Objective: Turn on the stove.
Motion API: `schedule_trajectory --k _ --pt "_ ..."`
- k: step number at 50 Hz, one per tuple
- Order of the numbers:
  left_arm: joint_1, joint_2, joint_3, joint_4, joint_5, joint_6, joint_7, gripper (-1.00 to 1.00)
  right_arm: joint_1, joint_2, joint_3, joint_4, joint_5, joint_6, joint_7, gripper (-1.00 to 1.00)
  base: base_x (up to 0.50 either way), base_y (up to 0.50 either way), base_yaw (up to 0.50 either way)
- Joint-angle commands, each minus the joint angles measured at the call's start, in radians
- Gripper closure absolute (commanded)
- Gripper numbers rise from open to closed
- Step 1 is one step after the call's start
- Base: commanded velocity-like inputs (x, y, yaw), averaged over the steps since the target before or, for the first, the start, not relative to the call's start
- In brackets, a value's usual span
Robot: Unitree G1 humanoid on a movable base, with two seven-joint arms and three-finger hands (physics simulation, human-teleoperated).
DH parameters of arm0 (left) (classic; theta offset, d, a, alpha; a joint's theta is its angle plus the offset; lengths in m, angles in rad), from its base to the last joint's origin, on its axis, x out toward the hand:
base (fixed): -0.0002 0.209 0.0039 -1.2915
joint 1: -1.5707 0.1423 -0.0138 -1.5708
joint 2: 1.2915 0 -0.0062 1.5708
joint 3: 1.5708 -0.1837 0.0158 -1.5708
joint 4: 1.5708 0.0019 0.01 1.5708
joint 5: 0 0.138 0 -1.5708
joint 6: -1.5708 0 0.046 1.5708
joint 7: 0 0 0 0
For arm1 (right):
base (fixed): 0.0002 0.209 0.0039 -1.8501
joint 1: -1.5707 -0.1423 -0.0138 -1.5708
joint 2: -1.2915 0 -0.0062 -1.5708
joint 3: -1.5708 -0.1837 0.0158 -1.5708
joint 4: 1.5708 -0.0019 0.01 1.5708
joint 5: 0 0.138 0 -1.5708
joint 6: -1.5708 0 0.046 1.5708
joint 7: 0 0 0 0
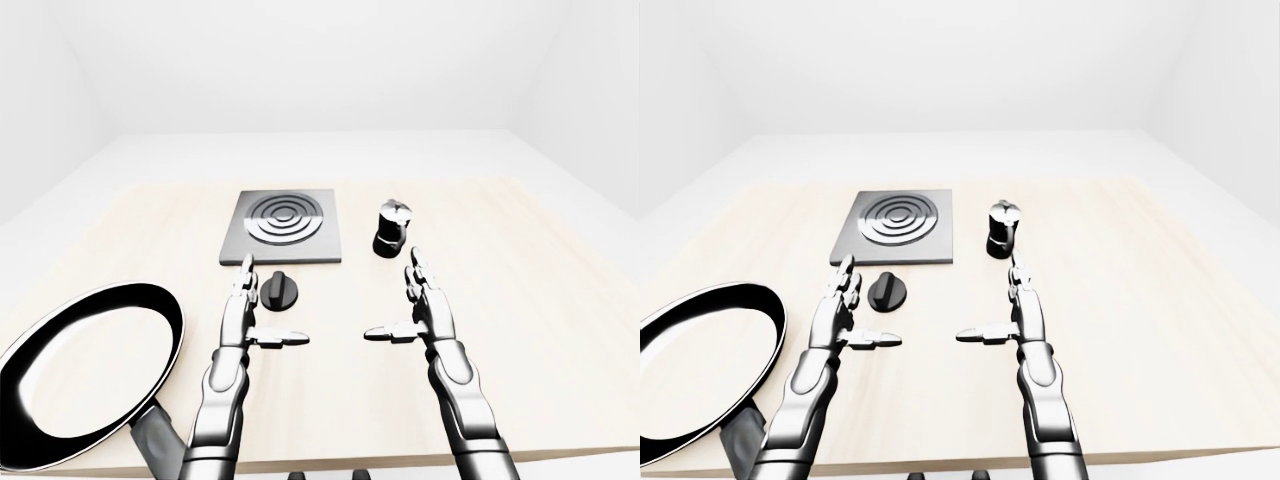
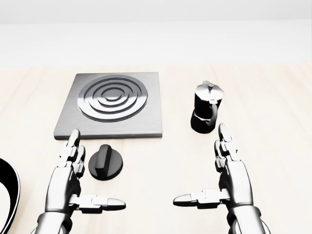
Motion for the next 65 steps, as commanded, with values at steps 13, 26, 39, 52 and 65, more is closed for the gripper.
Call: schedule_trajectory --k 13,26,39,52,65 --pt "-0.003 0.001 0.0 0.016 0.004 0.0 -0.001 -1.0 0.003 0.0 0.002 0.0 -0.003 0.009 0.005 -1.0 0.03 0.0 0.0" --pt "-0.031 0.004 0.003 0.112 0.006 -0.035 -0.002 -1.0 0.0 0.0 0.001 0.012 -0.004 0.004 0.006 -1.0 0.0 0.0 0.0" --pt "-0.028 0.001 -0.008 0.07 0.015 0.042 0.004 -1.0 -0.003 0.0 0.0 0.011 -0.004 0.011 0.003 -1.0 0.0 0.0 0.0" --pt "-0.028 -0.002 -0.012 0.072 0.029 0.052 0.009 -1.0 0.0 0.0 0.003 0.003 -0.005 0.017 0.003 -1.0 0.0 0.0 0.0" --pt "-0.044 -0.001 -0.008 0.153 0.029 0.013 0.01 -1.0 0.0 0.0 0.003 0.017 -0.006 0.002 0.007 -1.0 0.0 0.0 0.0"
